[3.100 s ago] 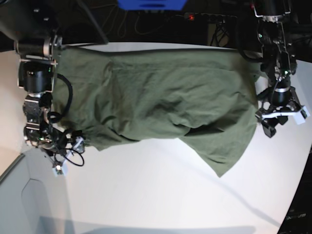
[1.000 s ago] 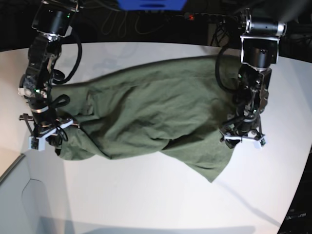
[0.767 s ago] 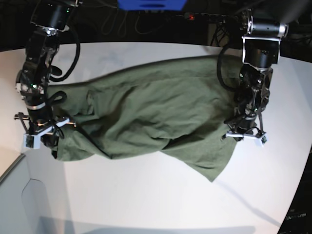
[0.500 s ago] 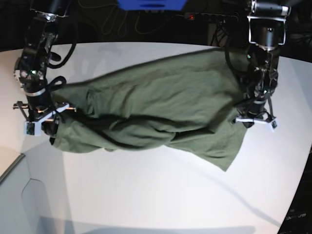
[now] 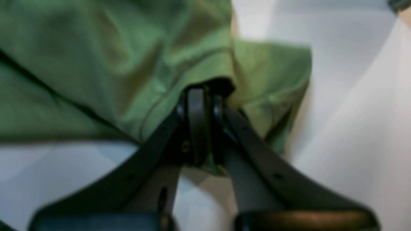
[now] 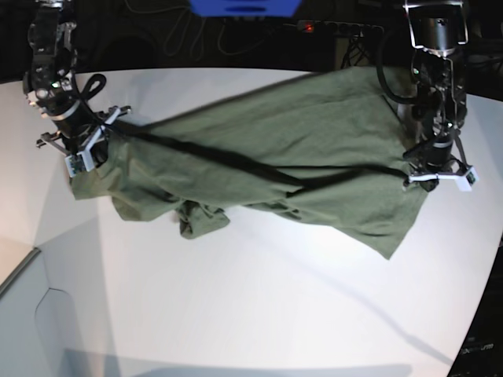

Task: Layout the t-shirt on the table in an organized manner, then fold the t-shirt properly
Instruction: 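Regrasp the shirt corner with the right gripper and pull it outward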

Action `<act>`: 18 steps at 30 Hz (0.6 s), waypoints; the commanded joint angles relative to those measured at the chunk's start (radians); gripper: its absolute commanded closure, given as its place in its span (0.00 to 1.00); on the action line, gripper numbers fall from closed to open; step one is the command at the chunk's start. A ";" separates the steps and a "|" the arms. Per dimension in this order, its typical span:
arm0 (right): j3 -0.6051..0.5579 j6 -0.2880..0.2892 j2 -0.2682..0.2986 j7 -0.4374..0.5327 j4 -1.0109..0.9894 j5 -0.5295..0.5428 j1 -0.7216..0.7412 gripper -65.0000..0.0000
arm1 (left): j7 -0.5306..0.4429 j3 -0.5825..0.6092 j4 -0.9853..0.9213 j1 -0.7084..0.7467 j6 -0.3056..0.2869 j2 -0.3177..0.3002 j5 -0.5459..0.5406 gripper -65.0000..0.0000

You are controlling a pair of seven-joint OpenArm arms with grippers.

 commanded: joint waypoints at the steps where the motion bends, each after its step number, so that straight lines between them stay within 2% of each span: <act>1: 0.016 0.009 0.011 0.026 0.022 0.010 0.005 0.93 | -0.019 -0.005 0.019 -0.013 -0.011 -0.013 -0.003 1.00; 7: 0.195 0.009 0.004 0.026 0.110 0.010 0.016 0.58 | -0.019 -0.005 0.019 -0.013 -0.011 -0.013 -0.003 1.00; 11: 0.209 0.009 0.005 0.026 0.172 0.011 0.070 0.37 | -0.019 -0.005 0.019 -0.013 -0.011 -0.013 -0.003 1.00; 13: 0.165 0.026 0.005 0.026 0.186 0.011 0.110 0.34 | -0.019 -0.005 0.019 -0.013 -0.011 -0.013 -0.003 1.00; 16: 0.031 0.118 0.011 0.024 0.185 0.011 0.180 0.34 | -0.019 -0.005 0.016 -0.013 -0.011 -0.013 -0.003 1.00; 18: -0.062 0.155 0.010 -0.022 0.179 0.010 0.238 0.34 | -0.019 -0.005 0.016 -0.005 -0.011 -0.013 -0.001 1.00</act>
